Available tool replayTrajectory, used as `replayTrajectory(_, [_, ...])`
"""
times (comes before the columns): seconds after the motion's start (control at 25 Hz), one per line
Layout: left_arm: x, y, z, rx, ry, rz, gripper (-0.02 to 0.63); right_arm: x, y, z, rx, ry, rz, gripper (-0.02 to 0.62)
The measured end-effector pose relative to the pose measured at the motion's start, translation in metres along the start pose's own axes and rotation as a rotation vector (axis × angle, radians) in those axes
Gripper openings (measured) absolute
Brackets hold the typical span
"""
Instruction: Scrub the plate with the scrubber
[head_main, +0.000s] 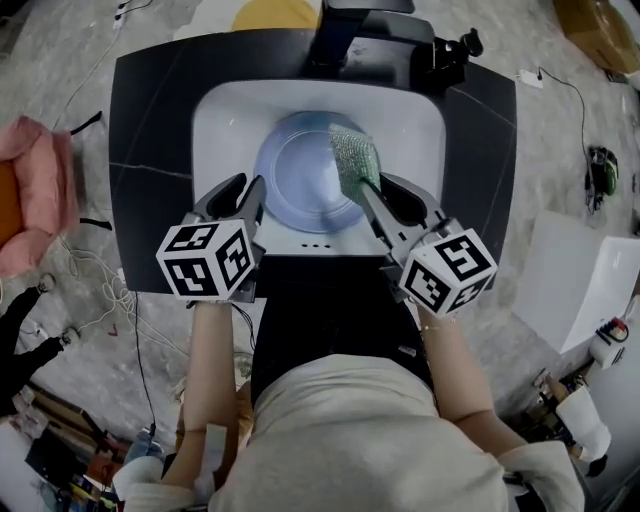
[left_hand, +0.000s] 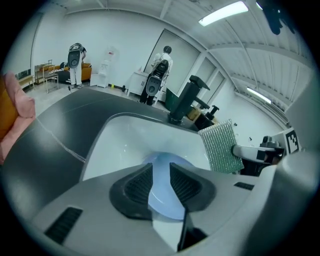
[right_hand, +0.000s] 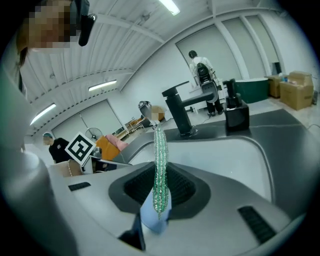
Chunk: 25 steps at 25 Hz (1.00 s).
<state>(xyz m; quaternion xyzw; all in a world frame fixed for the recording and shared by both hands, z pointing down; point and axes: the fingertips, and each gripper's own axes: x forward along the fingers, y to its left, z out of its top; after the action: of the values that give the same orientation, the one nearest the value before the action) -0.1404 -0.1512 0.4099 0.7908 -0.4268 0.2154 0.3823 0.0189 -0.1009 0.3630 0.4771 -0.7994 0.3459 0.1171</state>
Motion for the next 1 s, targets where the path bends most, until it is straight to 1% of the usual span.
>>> replayTrajectory(0.16, [0.013,0.005,-0.011,0.047,0.064,0.025,0.114,0.009,0.002,-0.007,-0.052,0.063,0.073,0.081])
replayTrajectory(0.28, [0.024,0.009,-0.023,0.063,0.133,0.044,0.114,0.018,0.002,-0.01,-0.028,0.095,0.117,0.081])
replayTrajectory(0.4, [0.032,0.017,-0.033,0.076,0.189,0.078,0.114,0.028,0.003,-0.015,-0.024,0.127,0.139,0.081])
replayTrajectory(0.48, [0.036,0.021,-0.037,0.07,0.204,0.091,0.114,0.032,0.003,-0.018,-0.035,0.152,0.141,0.081])
replayTrajectory(0.68, [0.045,0.026,-0.044,0.057,0.249,0.116,0.112,0.041,-0.002,-0.026,-0.108,0.224,0.119,0.081])
replayTrajectory(0.84, [0.051,0.037,-0.051,0.032,0.278,0.154,0.112,0.048,-0.009,-0.032,-0.142,0.27,0.11,0.081])
replayTrajectory(0.92, [0.055,0.041,-0.054,0.019,0.291,0.169,0.107,0.052,-0.013,-0.032,-0.179,0.292,0.098,0.081])
replayTrajectory(1.0, [0.057,0.044,-0.059,0.011,0.317,0.183,0.089,0.055,-0.017,-0.034,-0.228,0.316,0.083,0.082])
